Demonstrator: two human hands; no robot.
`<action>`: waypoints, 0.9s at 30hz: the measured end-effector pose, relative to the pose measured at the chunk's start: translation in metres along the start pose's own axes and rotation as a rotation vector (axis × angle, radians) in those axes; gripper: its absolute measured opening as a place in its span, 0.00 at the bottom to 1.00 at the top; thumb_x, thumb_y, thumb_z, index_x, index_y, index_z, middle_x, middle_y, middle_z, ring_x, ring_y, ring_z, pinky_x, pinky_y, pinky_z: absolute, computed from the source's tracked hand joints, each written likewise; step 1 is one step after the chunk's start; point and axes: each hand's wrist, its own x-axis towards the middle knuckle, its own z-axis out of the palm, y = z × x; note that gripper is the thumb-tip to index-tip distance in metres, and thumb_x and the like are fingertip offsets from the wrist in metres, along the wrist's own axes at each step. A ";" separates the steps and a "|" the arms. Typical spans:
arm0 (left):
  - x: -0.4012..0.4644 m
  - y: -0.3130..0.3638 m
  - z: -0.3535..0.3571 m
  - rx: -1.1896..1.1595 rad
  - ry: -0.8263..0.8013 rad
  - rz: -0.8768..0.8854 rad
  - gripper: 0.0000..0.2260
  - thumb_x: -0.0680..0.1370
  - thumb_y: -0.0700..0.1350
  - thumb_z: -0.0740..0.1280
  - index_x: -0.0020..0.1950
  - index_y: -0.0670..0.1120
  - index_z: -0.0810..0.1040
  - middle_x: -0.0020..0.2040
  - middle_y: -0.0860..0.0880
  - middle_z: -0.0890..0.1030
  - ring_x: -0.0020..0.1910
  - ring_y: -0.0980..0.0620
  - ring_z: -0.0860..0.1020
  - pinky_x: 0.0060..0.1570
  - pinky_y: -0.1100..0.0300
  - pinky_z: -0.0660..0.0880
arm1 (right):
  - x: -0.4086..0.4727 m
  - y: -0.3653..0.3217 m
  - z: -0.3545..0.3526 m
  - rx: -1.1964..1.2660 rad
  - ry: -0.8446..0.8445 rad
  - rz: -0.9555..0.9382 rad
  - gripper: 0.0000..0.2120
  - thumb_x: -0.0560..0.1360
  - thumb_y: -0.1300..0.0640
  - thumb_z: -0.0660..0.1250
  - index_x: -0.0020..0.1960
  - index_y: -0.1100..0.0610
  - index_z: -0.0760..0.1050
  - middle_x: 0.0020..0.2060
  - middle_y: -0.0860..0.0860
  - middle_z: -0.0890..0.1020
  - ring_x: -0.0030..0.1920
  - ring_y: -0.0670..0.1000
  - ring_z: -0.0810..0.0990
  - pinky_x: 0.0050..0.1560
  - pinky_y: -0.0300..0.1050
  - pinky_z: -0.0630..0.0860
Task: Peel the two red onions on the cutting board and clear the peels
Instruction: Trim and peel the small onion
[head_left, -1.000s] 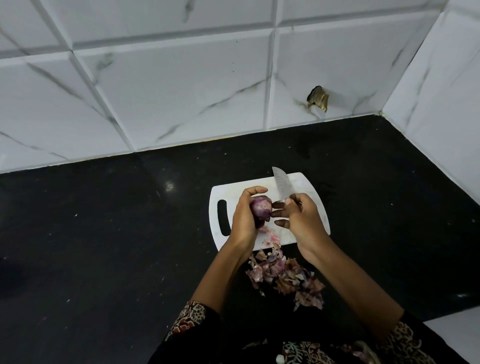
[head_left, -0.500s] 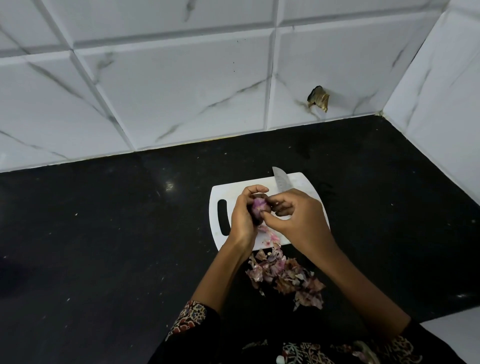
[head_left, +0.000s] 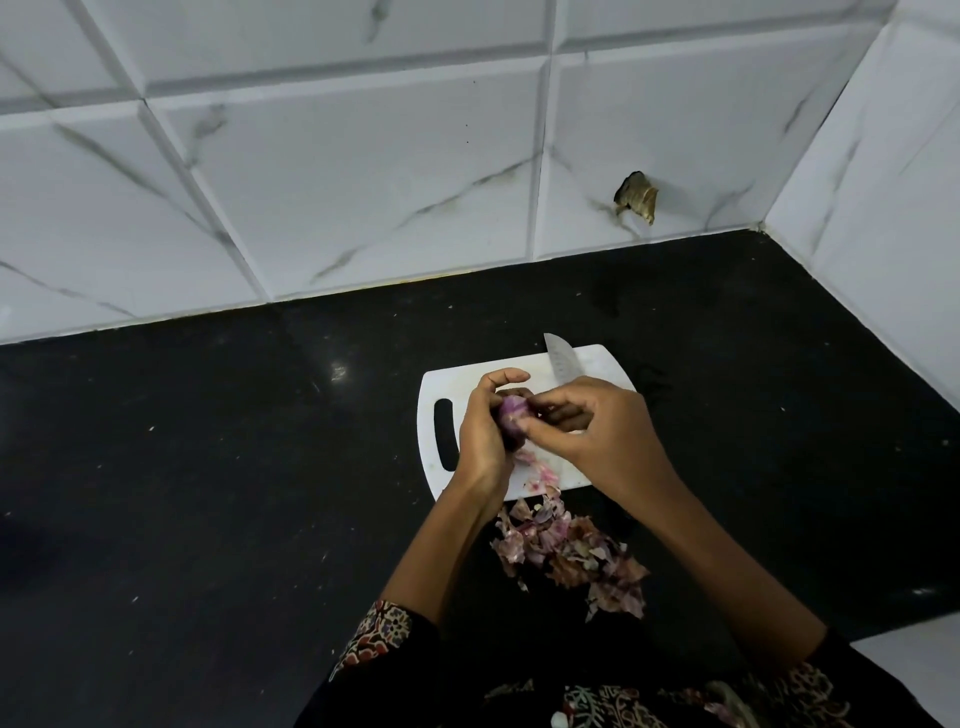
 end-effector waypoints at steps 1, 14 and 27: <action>0.000 0.000 0.000 0.000 0.012 0.005 0.14 0.76 0.44 0.53 0.43 0.47 0.79 0.40 0.43 0.75 0.39 0.46 0.74 0.47 0.49 0.71 | -0.001 0.000 0.003 -0.024 -0.003 -0.017 0.12 0.67 0.57 0.76 0.49 0.59 0.82 0.42 0.51 0.83 0.40 0.45 0.82 0.43 0.37 0.79; 0.001 -0.001 0.000 -0.077 -0.020 -0.004 0.15 0.76 0.42 0.52 0.43 0.46 0.79 0.36 0.46 0.78 0.39 0.47 0.73 0.45 0.53 0.71 | -0.004 0.006 0.009 0.025 0.173 -0.032 0.05 0.71 0.62 0.71 0.46 0.59 0.82 0.40 0.50 0.83 0.39 0.43 0.81 0.41 0.32 0.77; -0.004 0.003 0.005 -0.085 -0.090 0.050 0.05 0.69 0.43 0.63 0.44 0.46 0.75 0.34 0.49 0.72 0.34 0.54 0.68 0.40 0.59 0.66 | -0.006 0.006 0.024 -0.070 0.175 -0.085 0.02 0.76 0.64 0.65 0.45 0.58 0.74 0.41 0.49 0.76 0.42 0.45 0.75 0.43 0.31 0.71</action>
